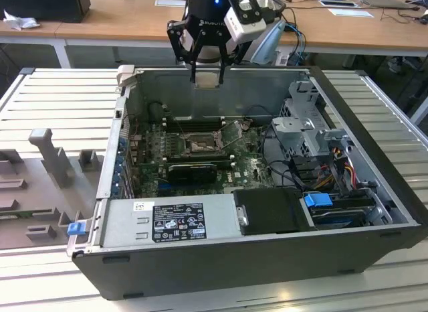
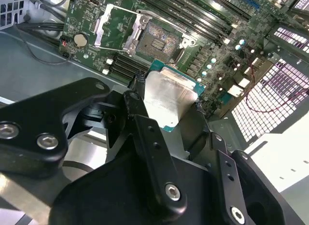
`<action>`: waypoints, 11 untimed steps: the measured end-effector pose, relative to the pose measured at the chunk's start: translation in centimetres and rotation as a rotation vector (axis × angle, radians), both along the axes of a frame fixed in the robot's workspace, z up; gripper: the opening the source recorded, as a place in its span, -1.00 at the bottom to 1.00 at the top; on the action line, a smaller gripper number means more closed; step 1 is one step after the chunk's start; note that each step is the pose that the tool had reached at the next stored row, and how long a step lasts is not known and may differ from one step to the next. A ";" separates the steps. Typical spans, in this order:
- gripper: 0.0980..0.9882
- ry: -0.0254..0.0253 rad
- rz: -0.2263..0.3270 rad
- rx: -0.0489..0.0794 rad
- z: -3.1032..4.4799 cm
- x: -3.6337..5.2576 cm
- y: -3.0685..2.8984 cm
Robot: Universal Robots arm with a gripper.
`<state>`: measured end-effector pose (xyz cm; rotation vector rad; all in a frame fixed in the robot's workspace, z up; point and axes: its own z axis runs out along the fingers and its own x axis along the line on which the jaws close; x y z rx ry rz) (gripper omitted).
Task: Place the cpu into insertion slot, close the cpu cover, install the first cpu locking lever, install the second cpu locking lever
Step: 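Place the cpu into insertion slot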
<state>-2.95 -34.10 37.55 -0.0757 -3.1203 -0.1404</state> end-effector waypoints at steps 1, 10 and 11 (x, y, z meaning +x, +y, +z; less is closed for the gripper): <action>-0.03 0.0000 -0.001 0.000 0.00 0.00 0.00; -0.03 0.0000 -0.008 0.000 -0.03 0.00 0.00; -0.03 0.0000 -0.008 0.000 -0.03 0.00 0.00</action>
